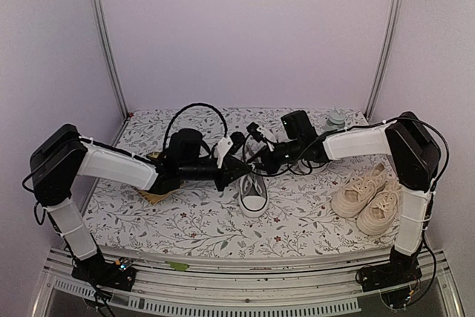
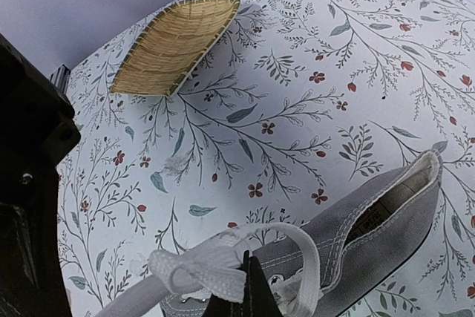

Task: Tie the shoes
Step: Wrap the half-tied shoelace around a loop with the shoelace.

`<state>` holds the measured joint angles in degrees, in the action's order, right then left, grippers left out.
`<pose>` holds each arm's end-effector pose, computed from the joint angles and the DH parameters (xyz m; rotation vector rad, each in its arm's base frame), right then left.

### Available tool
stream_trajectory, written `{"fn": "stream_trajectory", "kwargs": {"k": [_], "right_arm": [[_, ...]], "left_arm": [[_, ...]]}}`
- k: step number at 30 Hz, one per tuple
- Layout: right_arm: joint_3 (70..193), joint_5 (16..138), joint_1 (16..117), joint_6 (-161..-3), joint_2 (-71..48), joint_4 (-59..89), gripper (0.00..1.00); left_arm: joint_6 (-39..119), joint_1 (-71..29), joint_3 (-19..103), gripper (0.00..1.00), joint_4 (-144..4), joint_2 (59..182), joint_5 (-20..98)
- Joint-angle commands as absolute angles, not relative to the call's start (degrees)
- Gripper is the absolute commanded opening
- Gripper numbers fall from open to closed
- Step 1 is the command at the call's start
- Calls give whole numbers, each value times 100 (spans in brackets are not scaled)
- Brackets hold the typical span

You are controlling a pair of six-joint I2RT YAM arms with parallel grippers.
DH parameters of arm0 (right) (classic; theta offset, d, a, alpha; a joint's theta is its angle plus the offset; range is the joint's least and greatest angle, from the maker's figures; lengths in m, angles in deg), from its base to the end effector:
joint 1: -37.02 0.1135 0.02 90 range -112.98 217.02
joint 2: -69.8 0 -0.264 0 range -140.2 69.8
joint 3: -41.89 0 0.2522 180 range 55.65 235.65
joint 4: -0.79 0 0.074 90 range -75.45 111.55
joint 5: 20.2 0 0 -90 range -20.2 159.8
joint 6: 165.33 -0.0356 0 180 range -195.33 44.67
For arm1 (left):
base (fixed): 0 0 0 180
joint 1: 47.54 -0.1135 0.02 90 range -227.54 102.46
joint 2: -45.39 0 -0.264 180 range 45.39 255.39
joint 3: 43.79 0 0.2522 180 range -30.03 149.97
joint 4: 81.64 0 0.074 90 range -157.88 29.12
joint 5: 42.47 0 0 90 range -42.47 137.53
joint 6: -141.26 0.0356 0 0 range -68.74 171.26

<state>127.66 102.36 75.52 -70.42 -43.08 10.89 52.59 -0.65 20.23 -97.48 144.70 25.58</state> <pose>0.3246 0.2827 0.1789 -1.1313 1.9632 0.9485 0.2428 -0.2788 0.1927 1.0517 1.6882 -0.8921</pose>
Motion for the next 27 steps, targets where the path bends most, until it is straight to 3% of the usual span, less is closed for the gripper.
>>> {"fn": "stream_trajectory", "kwargs": {"k": [1, 12, 27], "right_arm": [[12939, 10630, 7438, -7174, -4139, 1182, 1], [12985, 10865, 7323, -7333, -4091, 1235, 1], [13141, 10906, 7327, -7224, -4279, 1453, 1]], "left_arm": [[5389, 12, 2135, 0, -10294, 14905, 2104], [5307, 15, 2174, 0, -10811, 15455, 1695], [5153, 215, 2717, 0, -11574, 16208, 2377]]}}
